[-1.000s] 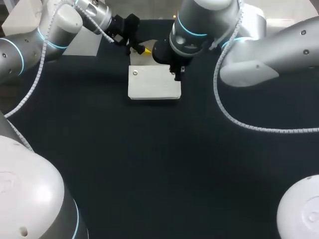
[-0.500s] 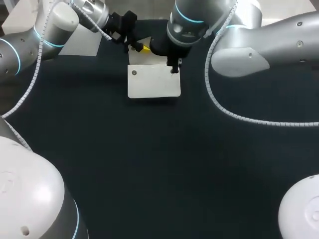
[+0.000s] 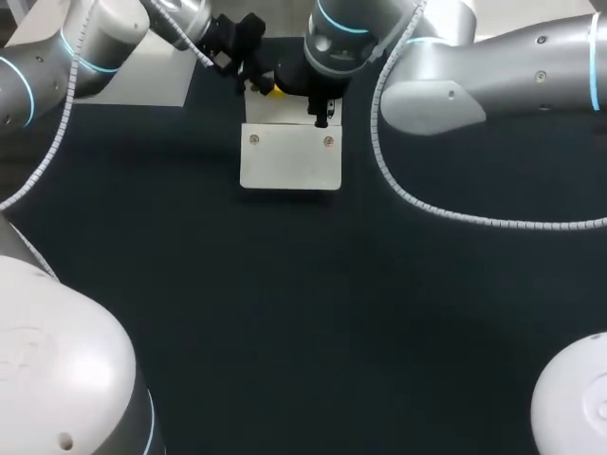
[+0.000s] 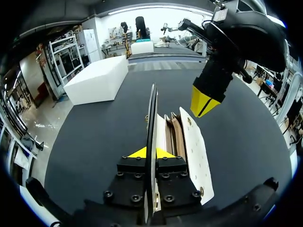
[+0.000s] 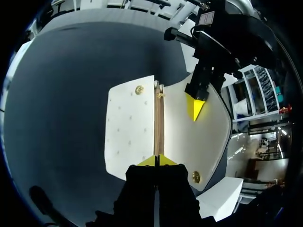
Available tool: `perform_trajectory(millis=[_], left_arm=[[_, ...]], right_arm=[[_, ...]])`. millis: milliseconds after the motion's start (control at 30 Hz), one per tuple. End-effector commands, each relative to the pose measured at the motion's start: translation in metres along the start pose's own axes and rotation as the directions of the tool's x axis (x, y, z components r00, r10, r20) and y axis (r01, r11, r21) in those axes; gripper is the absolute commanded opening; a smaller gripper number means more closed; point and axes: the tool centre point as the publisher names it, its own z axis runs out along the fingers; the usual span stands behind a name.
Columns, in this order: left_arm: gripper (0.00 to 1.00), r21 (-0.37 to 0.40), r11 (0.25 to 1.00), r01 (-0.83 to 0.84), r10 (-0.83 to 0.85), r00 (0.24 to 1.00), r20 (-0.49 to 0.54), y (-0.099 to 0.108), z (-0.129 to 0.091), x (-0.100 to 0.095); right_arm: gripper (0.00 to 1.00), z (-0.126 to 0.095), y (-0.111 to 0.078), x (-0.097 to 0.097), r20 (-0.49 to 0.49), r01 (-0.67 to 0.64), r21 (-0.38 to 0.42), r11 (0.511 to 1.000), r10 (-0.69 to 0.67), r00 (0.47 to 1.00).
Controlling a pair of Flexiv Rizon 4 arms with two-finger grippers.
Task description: Pick up the bag, open it, inspect its contents, close it, and place it on the opposite side
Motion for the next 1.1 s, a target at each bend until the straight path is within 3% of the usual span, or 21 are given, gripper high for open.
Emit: perform_trajectory(millis=[33, 700, 1100], left_arm=[[0.0, 0.0, 1.0, 0.007, -0.007, 1.0, -0.011, -0.003, -0.004, -0.001], [0.0, 0.027, 0.998, 0.048, -0.047, 0.998, -0.041, -0.002, -0.006, 0.001], [0.0, 0.023, 0.999, 0.04, -0.039, 0.998, -0.052, -0.004, -0.007, 0.009]], right_arm=[[0.0, 0.009, 0.0, -0.004, -0.007, -0.004, 0.001, 1.0, 0.004, 1.0], [0.0, 0.032, -0.005, 0.006, -0.009, 0.004, -0.026, 1.0, -0.005, 1.0], [0.0, 0.028, -0.007, 0.001, 0.087, 0.006, -0.043, 0.999, -0.002, 0.996]])
